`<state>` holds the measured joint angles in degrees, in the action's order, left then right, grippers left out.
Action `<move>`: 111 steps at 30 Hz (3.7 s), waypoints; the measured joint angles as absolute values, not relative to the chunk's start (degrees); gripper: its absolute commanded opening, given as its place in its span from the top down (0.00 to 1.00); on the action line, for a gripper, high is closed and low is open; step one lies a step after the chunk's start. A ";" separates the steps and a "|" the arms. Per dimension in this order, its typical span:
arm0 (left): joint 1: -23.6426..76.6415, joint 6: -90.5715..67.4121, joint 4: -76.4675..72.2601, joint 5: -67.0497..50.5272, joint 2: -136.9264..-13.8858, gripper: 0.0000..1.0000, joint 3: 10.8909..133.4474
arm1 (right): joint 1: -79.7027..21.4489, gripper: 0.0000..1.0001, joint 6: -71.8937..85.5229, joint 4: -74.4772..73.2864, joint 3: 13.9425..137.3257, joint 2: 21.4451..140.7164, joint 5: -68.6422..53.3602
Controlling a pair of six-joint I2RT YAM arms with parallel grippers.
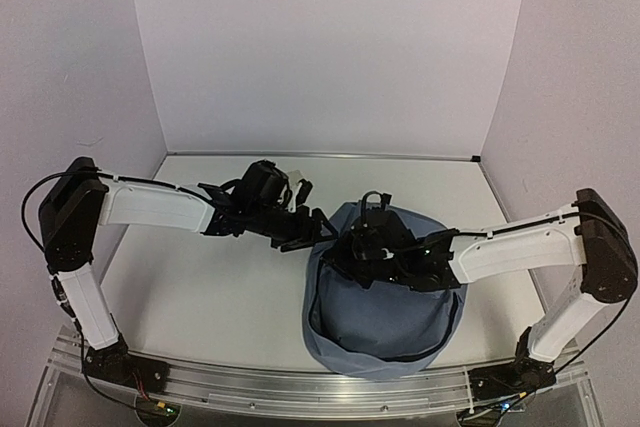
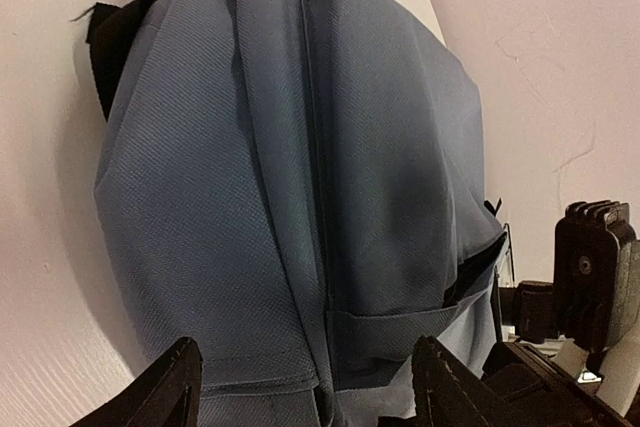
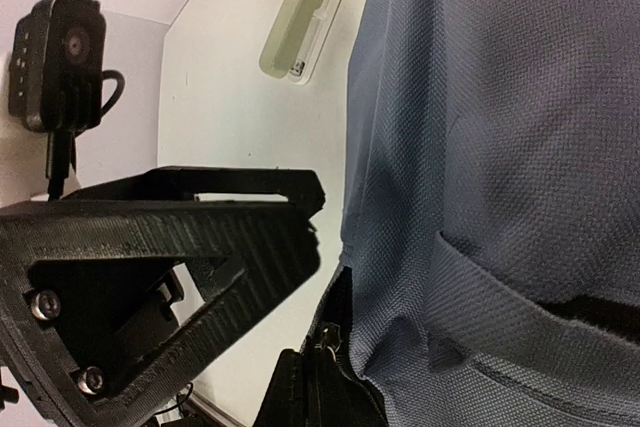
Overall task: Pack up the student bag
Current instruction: Zip the student bag at the center of the board.
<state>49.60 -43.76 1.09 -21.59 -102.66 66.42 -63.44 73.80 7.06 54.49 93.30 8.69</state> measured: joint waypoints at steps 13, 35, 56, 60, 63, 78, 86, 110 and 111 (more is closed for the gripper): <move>49.22 -39.80 7.04 -27.81 -108.62 0.89 72.35 | -65.33 1.00 74.35 7.23 54.19 92.79 8.76; 48.80 -40.47 7.16 -27.62 -109.23 1.00 73.08 | -68.74 1.00 71.92 -0.04 54.19 88.07 9.61; 44.67 -38.92 6.05 -34.64 -111.35 1.00 76.04 | -71.49 1.00 73.81 -3.99 54.19 85.73 9.64; 44.23 -38.91 5.94 -36.23 -112.21 1.00 76.65 | -71.84 1.00 74.60 -4.39 54.20 85.71 10.05; 44.15 -38.67 6.00 -37.10 -113.10 1.00 77.65 | -72.25 1.00 74.60 -4.99 54.70 85.71 10.58; 43.01 -34.63 3.65 -36.03 -113.72 0.76 79.16 | -75.85 1.00 72.12 -15.30 60.23 83.88 17.74; 36.44 -34.41 3.88 -26.37 -106.87 0.33 75.62 | -79.66 1.00 70.69 -18.16 61.23 82.67 16.98; 55.72 -51.57 13.20 -25.74 -94.05 0.20 61.12 | -79.66 1.00 69.84 -17.42 61.06 84.01 18.16; 56.21 -52.30 12.26 -25.92 -94.19 0.22 60.87 | -79.66 1.00 69.84 -17.32 61.06 84.15 18.15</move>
